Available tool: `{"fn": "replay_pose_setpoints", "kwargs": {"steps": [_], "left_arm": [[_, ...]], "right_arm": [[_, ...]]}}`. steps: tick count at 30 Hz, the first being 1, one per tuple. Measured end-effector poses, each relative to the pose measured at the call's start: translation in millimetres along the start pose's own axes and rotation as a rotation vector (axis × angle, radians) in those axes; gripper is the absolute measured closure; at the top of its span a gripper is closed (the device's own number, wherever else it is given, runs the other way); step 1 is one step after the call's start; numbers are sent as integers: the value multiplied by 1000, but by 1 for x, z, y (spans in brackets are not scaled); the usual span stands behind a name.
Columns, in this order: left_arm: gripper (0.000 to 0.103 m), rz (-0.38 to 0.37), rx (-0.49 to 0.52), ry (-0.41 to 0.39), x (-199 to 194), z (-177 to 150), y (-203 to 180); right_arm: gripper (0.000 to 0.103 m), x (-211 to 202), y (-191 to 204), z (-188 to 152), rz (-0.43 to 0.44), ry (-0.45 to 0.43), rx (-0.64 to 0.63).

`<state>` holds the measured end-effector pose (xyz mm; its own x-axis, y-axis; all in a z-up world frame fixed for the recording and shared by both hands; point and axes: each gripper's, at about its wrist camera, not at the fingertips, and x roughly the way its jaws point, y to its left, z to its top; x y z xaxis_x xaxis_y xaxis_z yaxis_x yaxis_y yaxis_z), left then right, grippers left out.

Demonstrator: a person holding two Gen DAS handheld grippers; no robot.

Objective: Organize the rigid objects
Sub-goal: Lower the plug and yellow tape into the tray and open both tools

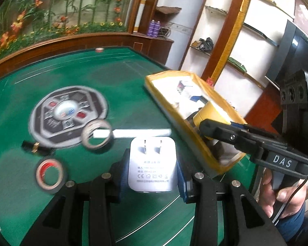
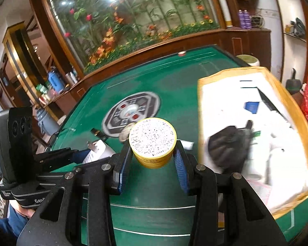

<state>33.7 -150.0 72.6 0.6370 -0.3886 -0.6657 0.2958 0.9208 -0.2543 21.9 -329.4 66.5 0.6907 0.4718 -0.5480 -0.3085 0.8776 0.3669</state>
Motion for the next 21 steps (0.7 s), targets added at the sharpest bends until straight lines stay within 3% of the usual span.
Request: {"fn": "replay_pose_setpoints", "kwargs": {"steps": [11, 16, 21], "left_arm": [[63, -66, 54, -9, 34, 49, -53], [63, -85, 54, -11, 63, 78, -70], [63, -51, 60, 6, 100, 98, -82]], "right_arm": [[63, -46, -60, 28, -96, -67, 33], [63, -59, -96, 54, -185, -84, 62], [63, -38, -134, 81, -230, -16, 104]]}}
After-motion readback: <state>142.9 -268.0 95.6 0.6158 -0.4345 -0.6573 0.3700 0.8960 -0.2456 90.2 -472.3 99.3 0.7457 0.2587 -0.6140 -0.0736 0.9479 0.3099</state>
